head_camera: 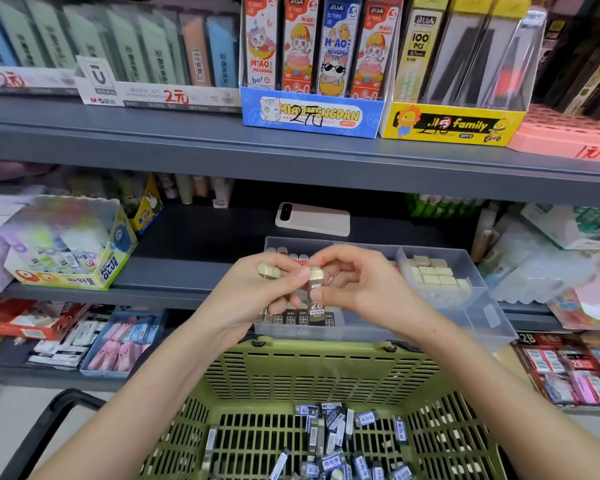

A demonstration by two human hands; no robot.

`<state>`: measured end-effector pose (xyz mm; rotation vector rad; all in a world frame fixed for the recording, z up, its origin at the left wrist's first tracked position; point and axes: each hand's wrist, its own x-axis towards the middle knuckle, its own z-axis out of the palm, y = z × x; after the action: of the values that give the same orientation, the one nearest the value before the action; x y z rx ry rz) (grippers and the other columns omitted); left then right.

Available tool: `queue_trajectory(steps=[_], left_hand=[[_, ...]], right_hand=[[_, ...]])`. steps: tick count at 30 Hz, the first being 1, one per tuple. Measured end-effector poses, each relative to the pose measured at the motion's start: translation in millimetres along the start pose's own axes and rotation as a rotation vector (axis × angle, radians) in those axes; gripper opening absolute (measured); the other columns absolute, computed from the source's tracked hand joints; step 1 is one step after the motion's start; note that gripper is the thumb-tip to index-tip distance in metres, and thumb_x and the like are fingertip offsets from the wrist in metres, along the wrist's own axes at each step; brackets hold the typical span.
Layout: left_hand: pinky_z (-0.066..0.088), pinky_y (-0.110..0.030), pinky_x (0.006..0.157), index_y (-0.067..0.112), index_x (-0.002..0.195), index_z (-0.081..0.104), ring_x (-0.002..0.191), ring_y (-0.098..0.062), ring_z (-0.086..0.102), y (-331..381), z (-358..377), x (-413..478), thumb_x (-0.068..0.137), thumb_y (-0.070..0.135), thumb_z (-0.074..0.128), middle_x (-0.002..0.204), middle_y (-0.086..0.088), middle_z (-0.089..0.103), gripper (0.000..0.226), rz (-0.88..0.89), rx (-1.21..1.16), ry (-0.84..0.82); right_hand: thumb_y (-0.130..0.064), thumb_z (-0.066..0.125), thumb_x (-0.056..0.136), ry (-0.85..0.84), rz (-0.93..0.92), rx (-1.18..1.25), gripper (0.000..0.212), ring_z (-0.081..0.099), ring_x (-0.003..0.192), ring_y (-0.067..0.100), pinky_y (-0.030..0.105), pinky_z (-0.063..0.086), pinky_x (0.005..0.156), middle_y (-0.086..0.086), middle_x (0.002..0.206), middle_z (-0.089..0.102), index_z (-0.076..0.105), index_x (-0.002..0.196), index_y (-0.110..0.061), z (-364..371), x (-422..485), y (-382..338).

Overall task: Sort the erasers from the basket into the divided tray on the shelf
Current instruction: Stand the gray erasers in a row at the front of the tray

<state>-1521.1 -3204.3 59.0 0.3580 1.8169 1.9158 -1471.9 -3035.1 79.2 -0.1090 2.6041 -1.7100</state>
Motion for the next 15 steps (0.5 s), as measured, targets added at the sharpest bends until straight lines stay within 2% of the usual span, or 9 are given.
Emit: queue_trajectory(steps=[2,5,8,11,12,14,15], left_hand=[[0.036,-0.015,0.041,0.005,0.090,0.065,0.049,-0.008,0.054,-3.6,-7.5,0.4,0.077,0.032,0.066,0.068,-0.006,0.068,0.030,-0.013,-0.054,0.058],[0.042,-0.018,0.043,0.003,0.096,0.064,0.058,-0.011,0.060,-9.6,-24.0,-0.6,0.095,0.016,0.053,0.073,-0.008,0.068,0.017,-0.060,-0.263,0.178],[0.047,-0.022,0.045,0.004,0.100,0.062,0.062,-0.014,0.064,-19.0,-37.6,-4.1,0.094,0.006,0.051,0.071,-0.008,0.068,0.013,-0.087,-0.481,0.239],[0.050,-0.023,0.049,0.007,0.100,0.062,0.065,-0.015,0.065,-30.5,-44.5,-6.7,0.091,0.002,0.052,0.073,-0.007,0.069,0.014,-0.095,-0.520,0.263],[0.049,-0.024,0.049,0.007,0.099,0.062,0.064,-0.015,0.064,-33.7,-45.8,-7.2,0.091,0.002,0.052,0.073,-0.006,0.069,0.014,-0.097,-0.528,0.261],[0.047,-0.024,0.048,0.007,0.097,0.062,0.063,-0.016,0.061,-38.0,-47.5,-6.8,0.090,0.001,0.052,0.073,-0.007,0.068,0.013,-0.103,-0.558,0.261],[0.047,-0.024,0.047,0.006,0.096,0.062,0.062,-0.016,0.061,-39.5,-48.2,-6.6,0.090,0.001,0.051,0.072,-0.007,0.068,0.013,-0.104,-0.571,0.265]], right_hand=[[-0.009,0.078,0.072,0.078,0.047,-0.058,0.025,0.054,0.065,0.012,0.030,0.047,0.069,0.008,0.076,0.065,0.065,0.090,-0.018,-4.3,9.6,6.8],[-0.021,0.076,0.073,0.110,0.071,-0.437,0.015,0.059,0.075,0.009,0.029,0.045,0.076,-0.005,0.075,0.069,0.066,0.084,-0.023,-5.9,21.3,20.1],[-0.030,0.071,0.078,0.010,0.039,-0.749,0.007,0.054,0.091,0.008,0.024,0.029,0.074,-0.014,0.080,0.069,0.069,0.085,-0.031,2.1,24.8,29.7],[-0.031,0.071,0.077,-0.027,0.031,-0.757,0.007,0.050,0.089,0.010,0.026,0.037,0.078,-0.013,0.079,0.069,0.071,0.085,-0.032,6.9,27.9,34.1],[-0.031,0.071,0.078,-0.012,0.017,-0.780,0.007,0.048,0.087,0.010,0.026,0.036,0.078,-0.014,0.075,0.066,0.072,0.085,-0.032,8.4,28.5,34.9],[-0.036,0.069,0.079,0.029,-0.046,-0.910,0.011,0.042,0.083,0.010,0.026,0.023,0.072,-0.016,0.065,0.054,0.074,0.089,-0.034,11.8,28.0,37.4],[-0.039,0.066,0.081,0.033,-0.081,-0.989,0.014,0.042,0.085,0.012,0.027,0.018,0.070,-0.015,0.068,0.055,0.073,0.092,-0.035,13.4,26.6,38.7]])
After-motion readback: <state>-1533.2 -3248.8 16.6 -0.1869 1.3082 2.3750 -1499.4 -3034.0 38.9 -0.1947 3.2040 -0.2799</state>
